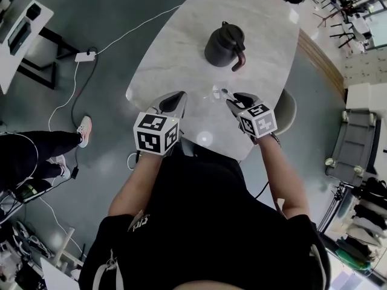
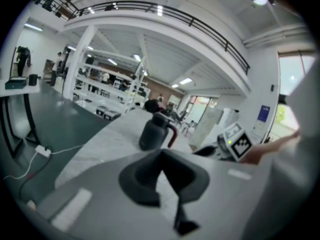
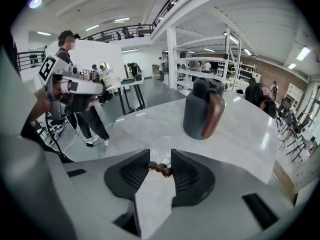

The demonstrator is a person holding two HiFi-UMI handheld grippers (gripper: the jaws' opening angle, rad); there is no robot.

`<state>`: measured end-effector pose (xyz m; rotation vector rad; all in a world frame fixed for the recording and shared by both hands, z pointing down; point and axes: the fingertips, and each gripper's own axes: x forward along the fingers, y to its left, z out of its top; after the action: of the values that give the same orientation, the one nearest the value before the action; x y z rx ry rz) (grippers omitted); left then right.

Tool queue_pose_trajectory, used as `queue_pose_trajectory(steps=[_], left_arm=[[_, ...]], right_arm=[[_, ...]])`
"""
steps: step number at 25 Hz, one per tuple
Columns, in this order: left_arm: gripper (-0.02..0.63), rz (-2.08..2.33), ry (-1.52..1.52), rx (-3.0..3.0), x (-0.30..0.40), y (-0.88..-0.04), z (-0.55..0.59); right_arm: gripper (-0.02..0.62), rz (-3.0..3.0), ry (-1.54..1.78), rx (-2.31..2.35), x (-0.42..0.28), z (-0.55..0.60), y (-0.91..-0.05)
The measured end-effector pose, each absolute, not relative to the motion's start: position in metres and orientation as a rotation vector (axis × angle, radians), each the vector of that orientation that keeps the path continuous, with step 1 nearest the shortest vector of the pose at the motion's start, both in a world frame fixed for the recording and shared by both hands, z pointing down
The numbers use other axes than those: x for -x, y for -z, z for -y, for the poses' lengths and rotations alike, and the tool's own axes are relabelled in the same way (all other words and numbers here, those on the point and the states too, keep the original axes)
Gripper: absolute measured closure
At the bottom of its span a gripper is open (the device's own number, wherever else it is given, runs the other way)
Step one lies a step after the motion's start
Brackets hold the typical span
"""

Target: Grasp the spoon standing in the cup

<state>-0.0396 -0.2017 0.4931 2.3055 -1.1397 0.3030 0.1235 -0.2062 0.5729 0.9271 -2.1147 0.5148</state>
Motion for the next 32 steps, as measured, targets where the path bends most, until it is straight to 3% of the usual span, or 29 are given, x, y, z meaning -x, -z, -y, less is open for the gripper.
queue_pose_trajectory(steps=[19, 32], left_arm=[[0.597, 1.031, -0.409, -2.466, -0.059, -0.477, 0.217], [0.597, 0.974, -0.469, -2.482, -0.086, -0.487, 0.216]], right_arm=[[0.472, 2.242, -0.566, -0.888, -0.14, 0.197, -0.552], [0.472, 2.275, -0.665, -0.934, -0.148, 0.186, -0.553]])
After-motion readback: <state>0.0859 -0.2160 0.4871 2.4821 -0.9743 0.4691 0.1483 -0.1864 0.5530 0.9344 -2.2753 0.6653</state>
